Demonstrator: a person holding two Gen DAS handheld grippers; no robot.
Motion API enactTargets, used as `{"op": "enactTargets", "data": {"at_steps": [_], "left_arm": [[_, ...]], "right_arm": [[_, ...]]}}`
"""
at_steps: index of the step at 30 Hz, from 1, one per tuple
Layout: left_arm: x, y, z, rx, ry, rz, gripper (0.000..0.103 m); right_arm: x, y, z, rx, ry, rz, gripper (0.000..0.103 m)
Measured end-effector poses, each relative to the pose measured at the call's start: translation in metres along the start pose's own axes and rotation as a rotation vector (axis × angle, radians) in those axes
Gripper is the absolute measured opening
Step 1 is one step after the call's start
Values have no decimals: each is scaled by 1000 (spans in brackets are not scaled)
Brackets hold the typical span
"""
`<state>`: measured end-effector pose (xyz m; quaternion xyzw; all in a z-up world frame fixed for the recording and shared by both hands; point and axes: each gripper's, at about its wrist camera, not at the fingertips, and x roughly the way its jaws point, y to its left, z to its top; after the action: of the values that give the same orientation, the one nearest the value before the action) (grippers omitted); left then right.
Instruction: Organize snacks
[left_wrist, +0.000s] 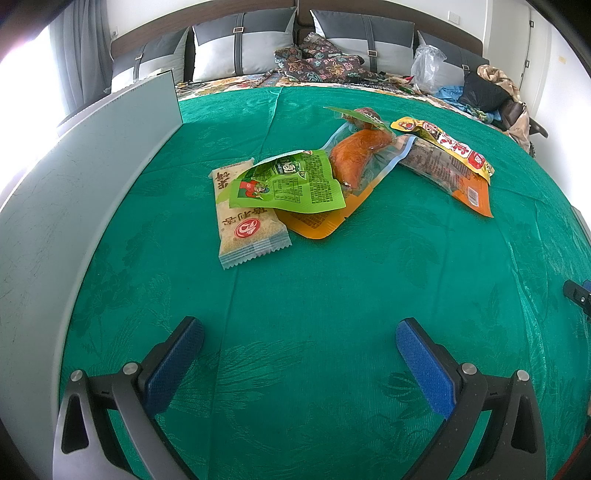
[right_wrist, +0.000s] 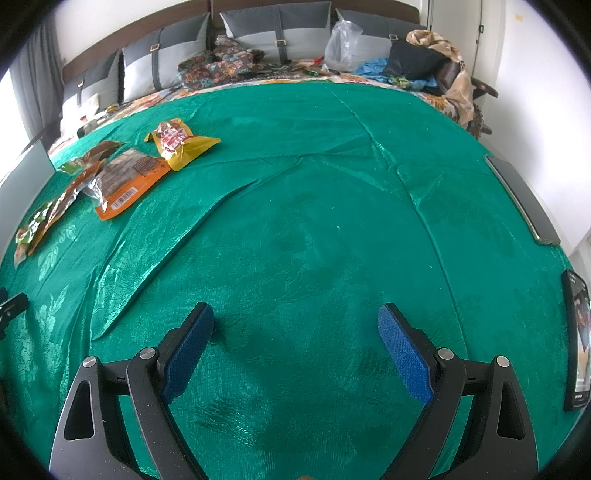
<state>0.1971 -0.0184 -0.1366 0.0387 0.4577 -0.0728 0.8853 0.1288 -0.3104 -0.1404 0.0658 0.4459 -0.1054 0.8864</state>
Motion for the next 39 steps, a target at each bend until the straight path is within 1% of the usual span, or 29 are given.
{"op": "enactTargets", "data": {"at_steps": [23,25,26,27,29,30,32,34,35,36,38,39], "left_arm": [[-1,3,0,1,-1,-4,103],[-2,1,3,20,13,-20,103],[-2,15,-2,20,15,-23,103],[-4,18,-1,10,30,-47,103],[-8,32,-6,-26,32,-93,103],[-16,40,6,-50,15,-113,103],[-25,51,15,-55,6,-110,103],[-27,63,38,-73,12,-95,103],[-26,71,49,-95,21,-86,103],[-20,81,62,-139,40,-80,102],[-13,96,73,-199,61,-86,95],[-5,106,80,-256,97,-68,88]], "right_arm": [[0,0,0,1,1,0,93],[0,1,0,1,1,0,93],[0,0,0,1,1,0,93],[0,1,0,1,1,0,93],[0,0,0,1,1,0,93],[0,1,0,1,1,0,93],[1,0,0,1,1,0,93],[1,0,0,1,1,0,93],[1,0,0,1,1,0,93],[1,0,0,1,1,0,93],[1,0,0,2,1,1,93],[1,1,0,1,1,0,93]]}}
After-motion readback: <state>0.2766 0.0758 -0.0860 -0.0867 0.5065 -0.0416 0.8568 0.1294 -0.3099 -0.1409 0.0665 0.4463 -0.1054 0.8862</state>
